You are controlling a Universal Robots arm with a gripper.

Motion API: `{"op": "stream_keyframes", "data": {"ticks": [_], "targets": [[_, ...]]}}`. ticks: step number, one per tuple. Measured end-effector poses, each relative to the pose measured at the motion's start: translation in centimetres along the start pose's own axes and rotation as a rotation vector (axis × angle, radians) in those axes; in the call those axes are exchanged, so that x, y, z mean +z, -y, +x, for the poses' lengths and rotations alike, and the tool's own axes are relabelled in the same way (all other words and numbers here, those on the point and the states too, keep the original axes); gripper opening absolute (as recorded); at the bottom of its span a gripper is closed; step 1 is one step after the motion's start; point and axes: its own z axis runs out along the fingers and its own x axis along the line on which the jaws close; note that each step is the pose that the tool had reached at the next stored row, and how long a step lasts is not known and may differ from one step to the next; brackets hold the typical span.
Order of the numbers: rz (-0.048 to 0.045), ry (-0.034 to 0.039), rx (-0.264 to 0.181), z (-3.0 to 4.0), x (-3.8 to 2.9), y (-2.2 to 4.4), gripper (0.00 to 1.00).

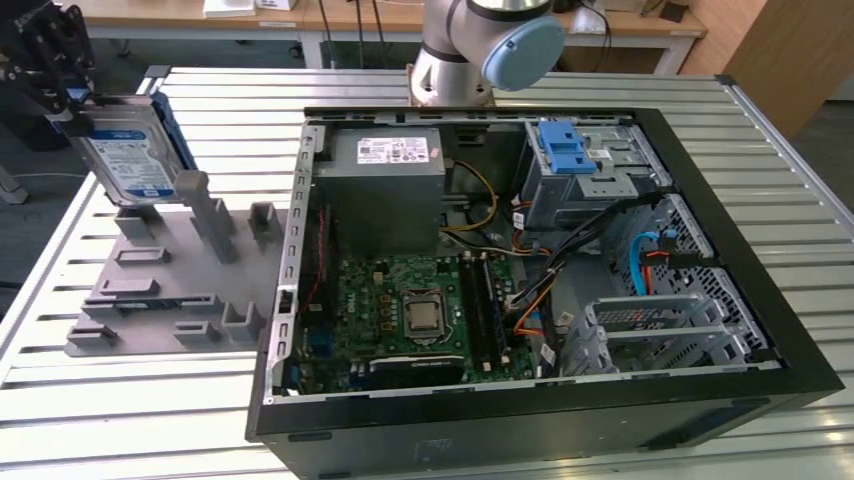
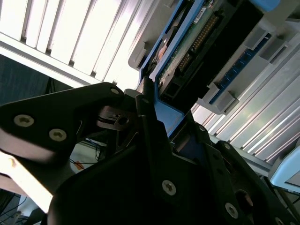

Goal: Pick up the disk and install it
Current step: 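Pick up the disk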

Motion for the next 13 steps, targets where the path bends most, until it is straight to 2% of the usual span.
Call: {"op": "stream_keyframes", "data": {"ticks": [13], "targets": [[-0.0003,-0.0002,0.000,0.00,-0.29,-0.01,0.36]]}}
